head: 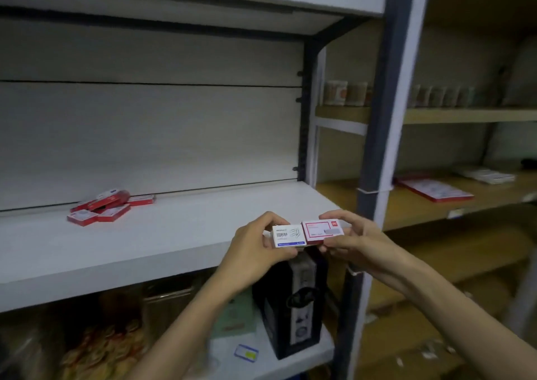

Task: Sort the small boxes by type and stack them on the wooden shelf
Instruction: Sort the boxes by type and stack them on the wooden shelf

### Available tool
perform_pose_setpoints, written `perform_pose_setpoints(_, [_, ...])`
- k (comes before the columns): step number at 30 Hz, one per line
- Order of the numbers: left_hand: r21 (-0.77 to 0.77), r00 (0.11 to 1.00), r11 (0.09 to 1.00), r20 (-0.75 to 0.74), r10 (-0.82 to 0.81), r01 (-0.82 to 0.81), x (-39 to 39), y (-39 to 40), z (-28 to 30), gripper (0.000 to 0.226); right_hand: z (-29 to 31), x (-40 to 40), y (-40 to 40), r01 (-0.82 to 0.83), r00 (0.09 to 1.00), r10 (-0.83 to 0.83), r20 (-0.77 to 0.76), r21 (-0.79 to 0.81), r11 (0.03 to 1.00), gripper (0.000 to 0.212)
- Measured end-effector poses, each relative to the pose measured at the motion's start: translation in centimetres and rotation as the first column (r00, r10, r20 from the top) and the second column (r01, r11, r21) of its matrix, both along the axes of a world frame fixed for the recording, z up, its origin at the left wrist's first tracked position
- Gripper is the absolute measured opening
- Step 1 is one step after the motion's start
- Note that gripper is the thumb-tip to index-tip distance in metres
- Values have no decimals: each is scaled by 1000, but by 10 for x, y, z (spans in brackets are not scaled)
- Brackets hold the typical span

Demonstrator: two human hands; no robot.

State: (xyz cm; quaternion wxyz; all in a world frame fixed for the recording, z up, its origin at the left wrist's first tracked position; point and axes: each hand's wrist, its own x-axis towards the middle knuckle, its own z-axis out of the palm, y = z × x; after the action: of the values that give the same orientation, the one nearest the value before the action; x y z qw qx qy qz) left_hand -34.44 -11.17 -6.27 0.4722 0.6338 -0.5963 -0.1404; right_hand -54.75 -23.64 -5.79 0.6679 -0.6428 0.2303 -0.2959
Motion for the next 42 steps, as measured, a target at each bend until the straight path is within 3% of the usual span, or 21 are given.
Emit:
perform_pose_setpoints(13, [24, 991, 991, 6, -131, 131, -182, -117, -19, 41, -9, -189, -97, 106, 993, -106, -46, -5, 994, 54])
perform_pose_setpoints(20, [27, 985, 987, 62, -161, 159, -232, -205, -16, 43, -13, -240, -176, 169, 985, -170, -31, -32, 985, 53])
perform_pose_setpoints(25, [-7, 990, 995, 101, -96, 97, -251, -273, -19, 42, -13, -257, -245, 188, 978, -200, -64, -159, 969, 47])
perform_pose_setpoints(29, [-5, 996, 1000, 86, -22, 22, -259, -328, -24, 41, -12, -262, -314, 138, 919, -295, -260, -491, 860, 36])
perform_pose_setpoints(33, [15, 996, 999, 76, 47, -48, -265, -378, -21, 41, -6, -265, -386, 43, 818, -468, -334, -776, 629, 40])
perform_pose_setpoints(36, [-3, 994, 996, 67, 88, -88, -267, -407, -19, 42, -6, -264, -434, 32, 787, -524, -326, -826, 563, 47])
perform_pose_setpoints(42, [-7, 985, 988, 76, 153, -153, -278, -441, -14, 44, -12, -255, -510, 71, 728, -594, -342, -824, 562, 44])
